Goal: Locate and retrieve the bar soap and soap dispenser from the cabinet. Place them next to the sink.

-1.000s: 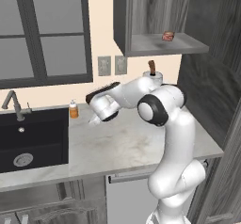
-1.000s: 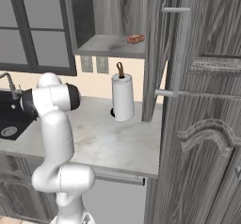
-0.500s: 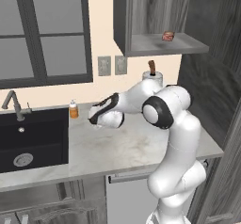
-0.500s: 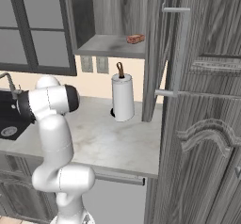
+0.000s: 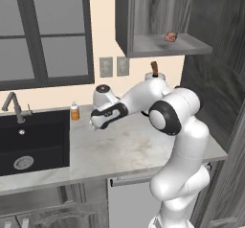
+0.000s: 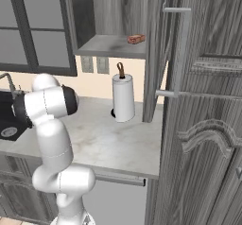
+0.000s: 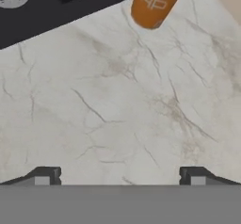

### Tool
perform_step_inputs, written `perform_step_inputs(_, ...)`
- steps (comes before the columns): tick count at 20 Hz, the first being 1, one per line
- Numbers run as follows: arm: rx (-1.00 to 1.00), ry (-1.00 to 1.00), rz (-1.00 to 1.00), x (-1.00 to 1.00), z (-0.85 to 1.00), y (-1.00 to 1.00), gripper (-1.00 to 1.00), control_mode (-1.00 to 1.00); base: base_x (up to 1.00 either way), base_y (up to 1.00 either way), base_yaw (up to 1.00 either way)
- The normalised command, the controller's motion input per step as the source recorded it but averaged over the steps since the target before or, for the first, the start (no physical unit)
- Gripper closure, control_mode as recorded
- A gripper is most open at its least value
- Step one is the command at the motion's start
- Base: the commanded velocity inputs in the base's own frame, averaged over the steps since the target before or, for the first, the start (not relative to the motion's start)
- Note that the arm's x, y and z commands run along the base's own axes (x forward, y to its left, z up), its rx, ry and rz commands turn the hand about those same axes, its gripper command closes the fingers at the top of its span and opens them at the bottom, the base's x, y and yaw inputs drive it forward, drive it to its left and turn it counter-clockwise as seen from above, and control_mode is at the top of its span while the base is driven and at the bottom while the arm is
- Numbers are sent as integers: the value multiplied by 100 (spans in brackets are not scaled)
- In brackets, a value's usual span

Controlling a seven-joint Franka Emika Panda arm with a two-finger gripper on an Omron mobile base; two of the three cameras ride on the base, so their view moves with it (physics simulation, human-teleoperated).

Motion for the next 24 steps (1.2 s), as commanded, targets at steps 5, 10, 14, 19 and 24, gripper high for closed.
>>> perform_step_inputs(5,-12,23,-21,2,14,-13,-100,-100,0,0,0)
perform_step_inputs(10,0,18,-7,27,10,-23,-100,-100,0,0,0)
perform_step_inputs(14,11,14,-1,23,6,-49,-100,-100,0,0,0)
perform_step_inputs(19,17,2,-8,2,14,-58,-100,-100,0,0,0)
perform_step_inputs(24,15,0,-26,-4,1,-44,-100,-100,0,0,0)
